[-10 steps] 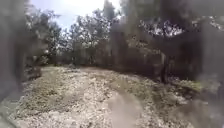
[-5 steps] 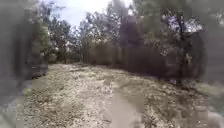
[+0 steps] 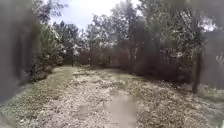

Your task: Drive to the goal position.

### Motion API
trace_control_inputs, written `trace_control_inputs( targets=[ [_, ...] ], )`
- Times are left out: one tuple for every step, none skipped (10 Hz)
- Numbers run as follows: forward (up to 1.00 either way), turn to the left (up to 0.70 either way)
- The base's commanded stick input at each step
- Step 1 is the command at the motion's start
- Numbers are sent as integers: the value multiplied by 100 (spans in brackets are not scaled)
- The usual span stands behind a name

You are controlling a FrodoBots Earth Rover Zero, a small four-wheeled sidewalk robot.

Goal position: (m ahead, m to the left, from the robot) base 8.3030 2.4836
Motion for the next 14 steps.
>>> trace_control_inputs(
  targets=[
    [85, 34],
    [85, 5],
    [85, 0],
    [85, 0],
    [85, 0],
    [85, 0],
    [85, 18],
    [85, 34],
    [85, 34],
    [85, 28],
    [85, 13],
    [85, 0],
    [85, 0],
    [85, 0]
  ],
)
